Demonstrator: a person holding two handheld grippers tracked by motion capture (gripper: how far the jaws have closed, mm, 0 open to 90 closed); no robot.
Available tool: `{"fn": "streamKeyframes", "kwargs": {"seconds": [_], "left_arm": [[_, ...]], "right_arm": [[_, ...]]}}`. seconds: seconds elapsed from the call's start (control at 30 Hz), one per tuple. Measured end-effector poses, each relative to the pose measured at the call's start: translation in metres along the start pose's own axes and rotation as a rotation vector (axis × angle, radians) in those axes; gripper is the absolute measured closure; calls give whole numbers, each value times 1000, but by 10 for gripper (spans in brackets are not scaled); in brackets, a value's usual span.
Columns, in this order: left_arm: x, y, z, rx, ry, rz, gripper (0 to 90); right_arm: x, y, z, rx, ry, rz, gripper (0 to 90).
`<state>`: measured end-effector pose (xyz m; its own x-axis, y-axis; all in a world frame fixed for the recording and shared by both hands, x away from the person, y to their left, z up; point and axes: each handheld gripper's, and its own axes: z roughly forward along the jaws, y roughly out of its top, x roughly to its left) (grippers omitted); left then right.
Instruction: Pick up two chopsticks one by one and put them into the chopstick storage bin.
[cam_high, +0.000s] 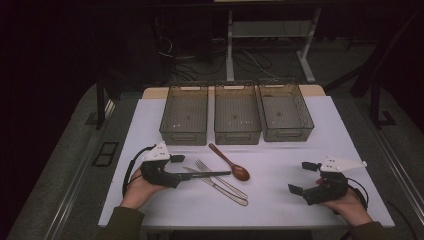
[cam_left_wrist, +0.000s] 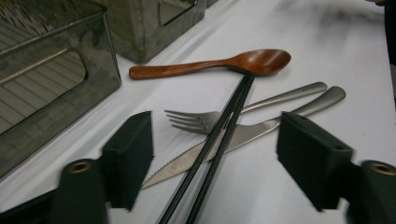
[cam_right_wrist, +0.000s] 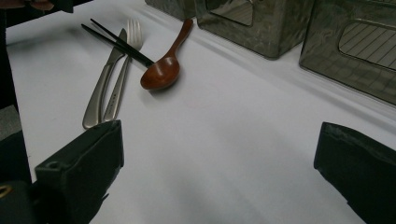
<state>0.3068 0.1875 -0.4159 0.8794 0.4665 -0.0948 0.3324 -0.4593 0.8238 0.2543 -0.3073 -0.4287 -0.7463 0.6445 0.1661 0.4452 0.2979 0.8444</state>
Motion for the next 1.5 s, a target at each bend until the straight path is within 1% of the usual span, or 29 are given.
{"fn": "streamKeyframes", "kwargs": {"seconds": [0.07,0.13,0.23,0.3,0.43,0.47,0.57,0.67,0.7,0.73,0.8,0.83,0.87,0.93,1.17,1.3,1.33,1.43,1.5], "left_arm": [[2,-1,0,3,-9,-7,390],[3,-3,0,11,-8,-7,417],[3,-4,0,20,-12,-3,497],[4,-5,0,34,-16,7,549],[4,-6,0,50,-16,19,631],[4,-7,1,61,-24,18,648],[5,-8,4,81,-28,29,688],[4,-8,6,95,-30,35,701],[4,-8,8,109,-32,46,707],[4,-8,8,109,-32,46,714],[4,-9,12,132,-34,57,723],[4,-9,12,132,-34,57,729],[5,-10,15,141,-46,58,738],[6,-11,17,156,-48,63,745],[6,-13,21,173,-60,65,769],[6,-14,23,183,-60,77,772],[6,-14,23,194,-59,86,771],[6,-14,25,202,-56,94,774],[6,-15,25,208,-59,92,777]], "right_arm": [[0,0,0,1,0,1,10],[0,0,0,0,0,2,10],[-1,0,0,-1,-1,0,10],[-1,0,0,-4,1,-4,10],[-1,-1,-1,0,2,3,10],[-1,-1,-1,0,2,4,10],[-1,-1,-1,-1,4,2,11],[-1,-1,0,-1,5,2,10],[-1,-1,0,-1,6,2,10],[-1,-1,0,-1,5,2,10],[0,-1,0,-1,7,1,10],[0,-1,0,-1,8,0,10],[0,-1,0,-1,8,0,10],[-1,-1,0,-2,8,0,10],[-1,-1,0,-3,7,0,10],[-1,-1,0,-1,7,0,10],[-1,-1,0,-1,7,-1,10],[-1,-1,-1,-2,8,-3,10],[-1,-1,-1,-2,9,-2,10]]}}
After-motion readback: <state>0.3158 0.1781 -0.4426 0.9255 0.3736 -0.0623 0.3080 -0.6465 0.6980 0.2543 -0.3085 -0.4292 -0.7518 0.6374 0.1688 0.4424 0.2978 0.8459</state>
